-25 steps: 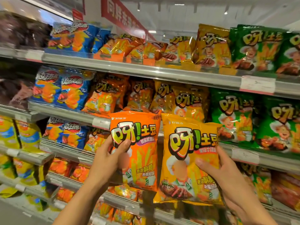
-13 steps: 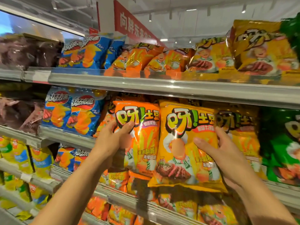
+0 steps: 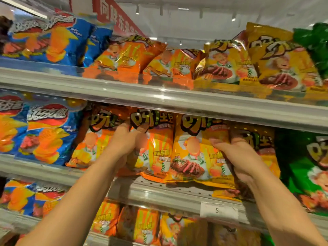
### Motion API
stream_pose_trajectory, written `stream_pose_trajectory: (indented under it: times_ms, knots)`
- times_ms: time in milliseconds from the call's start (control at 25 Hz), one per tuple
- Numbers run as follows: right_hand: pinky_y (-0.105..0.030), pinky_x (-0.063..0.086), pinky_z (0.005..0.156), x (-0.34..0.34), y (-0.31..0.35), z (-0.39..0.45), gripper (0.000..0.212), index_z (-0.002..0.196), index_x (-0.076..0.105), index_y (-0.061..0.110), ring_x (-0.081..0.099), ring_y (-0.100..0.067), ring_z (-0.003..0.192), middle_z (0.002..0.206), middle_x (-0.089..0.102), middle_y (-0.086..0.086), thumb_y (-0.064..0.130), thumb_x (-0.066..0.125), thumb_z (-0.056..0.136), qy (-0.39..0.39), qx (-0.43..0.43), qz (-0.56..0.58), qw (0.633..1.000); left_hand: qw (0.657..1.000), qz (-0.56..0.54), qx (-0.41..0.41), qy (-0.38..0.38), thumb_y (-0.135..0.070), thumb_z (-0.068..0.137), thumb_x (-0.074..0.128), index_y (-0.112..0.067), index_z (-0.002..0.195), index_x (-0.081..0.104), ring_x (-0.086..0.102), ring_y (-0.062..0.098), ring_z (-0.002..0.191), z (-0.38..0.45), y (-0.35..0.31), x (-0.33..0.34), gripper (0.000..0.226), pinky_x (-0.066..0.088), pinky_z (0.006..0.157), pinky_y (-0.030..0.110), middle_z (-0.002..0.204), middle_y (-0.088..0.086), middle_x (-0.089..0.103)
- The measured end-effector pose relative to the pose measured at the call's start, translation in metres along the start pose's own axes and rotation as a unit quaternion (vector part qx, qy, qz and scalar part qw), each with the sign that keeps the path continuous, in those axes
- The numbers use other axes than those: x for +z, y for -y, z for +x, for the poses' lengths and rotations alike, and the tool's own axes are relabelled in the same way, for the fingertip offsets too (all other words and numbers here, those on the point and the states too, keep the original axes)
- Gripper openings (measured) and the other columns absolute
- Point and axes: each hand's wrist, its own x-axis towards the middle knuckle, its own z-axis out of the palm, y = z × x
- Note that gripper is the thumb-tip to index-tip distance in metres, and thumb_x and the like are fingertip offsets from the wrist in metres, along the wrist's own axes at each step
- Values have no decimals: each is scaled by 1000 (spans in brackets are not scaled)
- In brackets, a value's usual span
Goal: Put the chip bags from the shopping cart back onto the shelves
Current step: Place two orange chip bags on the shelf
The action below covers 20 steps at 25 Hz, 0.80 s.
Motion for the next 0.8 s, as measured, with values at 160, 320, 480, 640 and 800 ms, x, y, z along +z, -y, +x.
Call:
stream_pose_trajectory:
  times_ms: [160, 320, 480, 640, 800]
  knots:
    - [-41, 59, 66, 19, -8, 9, 23, 106, 59, 16, 71, -27, 72, 89, 72, -13, 10, 74, 89, -36, 5, -20, 999, 999, -1, 30, 22, -19, 99, 64, -18, 106, 65, 56, 10, 43, 14, 11, 10, 7, 37, 39, 18, 59, -7, 66]
    - [-44, 60, 77, 29, -17, 2, 27, 111, 57, 26, 72, -30, 88, 101, 73, -11, 15, 72, 92, -65, -20, -9, 998, 999, 37, 21, 16, -26, 97, 65, -21, 104, 63, 60, 8, 44, 23, 22, 18, 9, 39, 37, 18, 61, -4, 65]
    - [-47, 53, 101, 22, -30, -11, 49, 140, 46, 22, 67, -28, 113, 120, 70, -8, 21, 68, 97, -31, -4, -9, 999, 992, 104, 1, 70, -43, 95, 64, -21, 136, 53, 63, 29, 76, 30, 25, 12, 47, 42, 58, 23, 94, 13, 66]
    - [-39, 61, 87, -8, -27, -13, 46, 136, 52, 16, 74, -23, 99, 110, 76, -10, 15, 70, 94, -46, 10, -15, 999, 991, 53, -48, 116, -28, 95, 66, -13, 126, 61, 47, 5, 37, 28, 30, 14, 34, 31, 34, 11, 63, -3, 51]
    - [-42, 61, 86, -20, -28, -18, 38, 126, 56, 31, 76, -21, 92, 107, 77, -8, 15, 70, 94, -93, -39, -37, 994, 987, -46, -30, 152, -36, 98, 64, -29, 133, 59, 60, -6, 46, 16, 32, 15, 36, 39, 37, 10, 83, -11, 69]
